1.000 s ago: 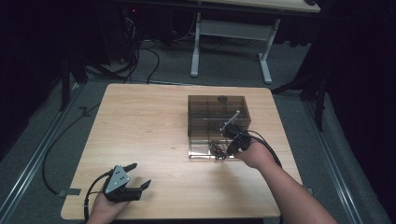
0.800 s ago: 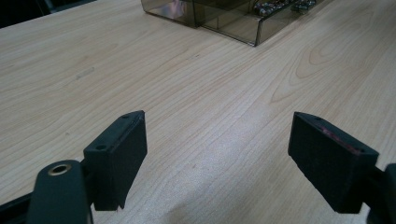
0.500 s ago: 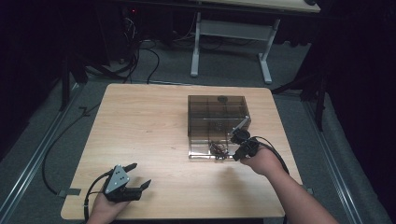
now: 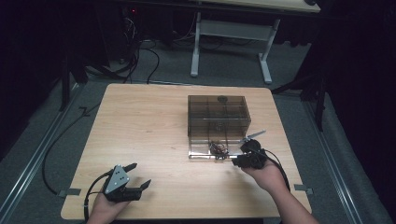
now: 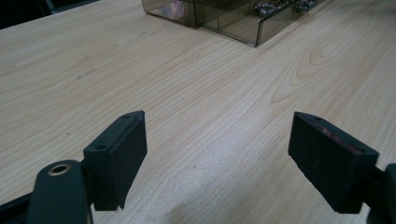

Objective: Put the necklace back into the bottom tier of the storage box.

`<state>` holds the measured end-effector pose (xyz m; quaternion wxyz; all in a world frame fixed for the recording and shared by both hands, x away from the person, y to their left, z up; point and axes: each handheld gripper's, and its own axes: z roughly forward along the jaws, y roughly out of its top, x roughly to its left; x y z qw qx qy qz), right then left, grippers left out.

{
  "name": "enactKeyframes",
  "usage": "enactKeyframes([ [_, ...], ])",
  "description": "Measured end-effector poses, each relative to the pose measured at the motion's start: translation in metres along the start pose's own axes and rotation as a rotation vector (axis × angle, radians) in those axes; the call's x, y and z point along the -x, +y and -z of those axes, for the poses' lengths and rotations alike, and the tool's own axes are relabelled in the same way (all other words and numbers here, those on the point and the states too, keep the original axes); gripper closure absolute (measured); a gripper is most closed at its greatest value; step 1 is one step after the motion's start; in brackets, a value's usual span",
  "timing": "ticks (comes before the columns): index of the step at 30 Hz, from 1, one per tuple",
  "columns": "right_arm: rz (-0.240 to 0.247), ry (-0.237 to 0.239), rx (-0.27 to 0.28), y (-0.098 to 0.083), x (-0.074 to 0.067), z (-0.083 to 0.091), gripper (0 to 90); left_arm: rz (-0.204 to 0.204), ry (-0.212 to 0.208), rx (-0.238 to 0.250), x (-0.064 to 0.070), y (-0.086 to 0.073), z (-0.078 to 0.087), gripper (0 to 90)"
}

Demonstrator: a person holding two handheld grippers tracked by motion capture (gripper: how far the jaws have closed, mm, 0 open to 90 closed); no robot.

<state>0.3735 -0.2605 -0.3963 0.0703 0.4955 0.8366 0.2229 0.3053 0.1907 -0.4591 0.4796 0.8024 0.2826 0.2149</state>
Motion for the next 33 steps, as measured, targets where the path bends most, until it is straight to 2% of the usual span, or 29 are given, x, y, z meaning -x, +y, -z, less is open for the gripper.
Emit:
enactKeyframes([
  [1, -0.013, 0.012, 0.045, -0.008, 0.001, -0.001, 63.6, 0.0, 0.0, 0.0, 0.0, 0.0, 0.0, 19.8],
  [2, -0.017, 0.006, 0.069, -0.013, 0.002, -0.001, 62.7, 0.0, 0.001, 0.0, 0.0, 0.0, 0.0, 19.8],
  [3, -0.029, 0.0, 0.127, -0.023, 0.003, -0.002, 61.5, 0.0, 0.002, 0.0, 0.0, 0.0, 0.0, 19.8],
  [6, -0.029, -0.024, 0.248, -0.044, 0.004, -0.006, 59.6, -0.001, 0.003, -0.001, 0.0, 0.0, 0.0, 19.8],
  [10, -0.041, -0.057, 0.364, -0.066, 0.002, -0.01, 59.1, -0.003, 0.007, -0.001, 0.001, 0.0, 0.0, 19.8],
  [16, -0.045, -0.097, 0.489, -0.089, -0.002, -0.01, 58.4, -0.007, 0.018, 0.003, 0.001, 0.0, 0.0, 19.7],
  [20, -0.051, -0.105, 0.554, -0.1, -0.005, -0.011, 56.2, -0.008, 0.024, 0.004, 0.002, 0.0, 0.001, 19.7],
  [22, -0.061, -0.09, 0.561, -0.104, -0.004, -0.013, 49.9, -0.012, 0.029, 0.008, 0.002, 0.0, 0.001, 19.7],
  [24, -0.048, -0.107, 0.615, -0.109, -0.007, -0.01, 50.5, -0.013, 0.033, 0.003, 0.003, 0.0, 0.001, 19.9],
  [29, -0.045, -0.096, 0.617, -0.109, -0.007, -0.01, 49.5, -0.009, 0.041, -0.004, 0.003, 0.0, 0.0, 20.0],
  [33, -0.044, -0.107, 0.626, -0.109, -0.007, -0.01, 49.1, -0.009, 0.049, -0.004, 0.003, 0.0, 0.0, 20.0],
])
